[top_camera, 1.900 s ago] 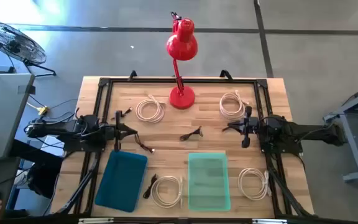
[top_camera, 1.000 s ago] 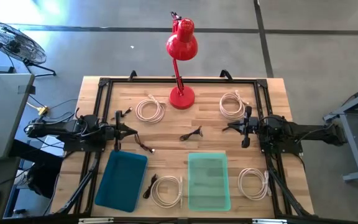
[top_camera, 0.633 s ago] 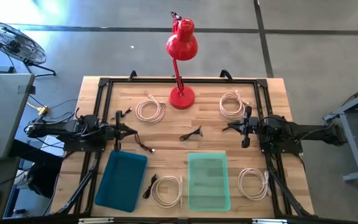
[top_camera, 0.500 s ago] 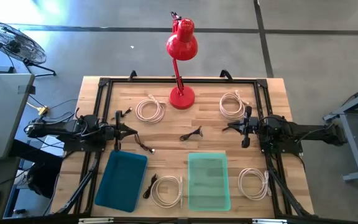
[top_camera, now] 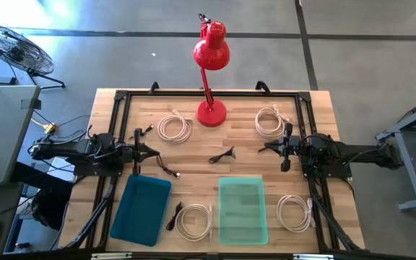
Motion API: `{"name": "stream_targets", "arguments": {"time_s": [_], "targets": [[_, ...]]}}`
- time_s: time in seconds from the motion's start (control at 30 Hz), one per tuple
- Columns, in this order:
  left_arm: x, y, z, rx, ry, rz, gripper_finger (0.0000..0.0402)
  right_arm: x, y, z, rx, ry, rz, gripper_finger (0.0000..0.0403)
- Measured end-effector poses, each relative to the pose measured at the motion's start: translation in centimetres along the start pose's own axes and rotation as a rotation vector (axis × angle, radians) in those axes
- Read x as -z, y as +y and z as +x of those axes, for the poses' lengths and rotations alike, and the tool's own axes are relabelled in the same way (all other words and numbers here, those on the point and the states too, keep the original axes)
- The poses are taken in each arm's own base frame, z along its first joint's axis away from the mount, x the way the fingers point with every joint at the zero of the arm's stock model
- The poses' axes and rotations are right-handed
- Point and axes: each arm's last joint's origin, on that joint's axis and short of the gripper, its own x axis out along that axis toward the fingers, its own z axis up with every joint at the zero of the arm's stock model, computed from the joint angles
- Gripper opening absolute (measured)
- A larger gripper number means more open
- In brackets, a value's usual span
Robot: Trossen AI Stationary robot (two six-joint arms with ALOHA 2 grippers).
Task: Pick & Place USB Port
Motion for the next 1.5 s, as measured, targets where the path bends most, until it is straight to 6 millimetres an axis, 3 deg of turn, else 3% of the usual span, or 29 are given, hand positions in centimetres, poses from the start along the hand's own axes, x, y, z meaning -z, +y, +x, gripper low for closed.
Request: {"name": "stream_targets", "arguments": {"time_s": [0.67, 0.9, 1.1, 1.4, 1.5], "targets": [[0.0, 0.0, 0.0, 0.000, 0.000, 0.000, 0.0000, -0.3, 0.0, 0.0, 0.013, -0.035, -0.057, 0.0005], [0.0, 0.0, 0.0, 0.007, -0.004, 0.000, 0.0000, -1.3, -0.1, -0.1, 0.016, -0.135, -0.014, 0.0005], [0.0, 0.0, 0.0, 0.005, -0.006, 0.000, 0.0000, -1.7, -0.1, -0.2, -0.002, -0.180, 0.149, 0.0005], [0.0, 0.0, 0.0, -0.007, 0.001, 0.000, 0.0000, -2.0, -0.6, -0.3, 0.179, -0.162, 0.117, 0.0005], [0.0, 0.0, 0.0, -0.018, 0.008, 0.008, 0.0000, -3.1, -0.8, -0.5, 0.218, -0.164, 0.083, 0.0007]]}}
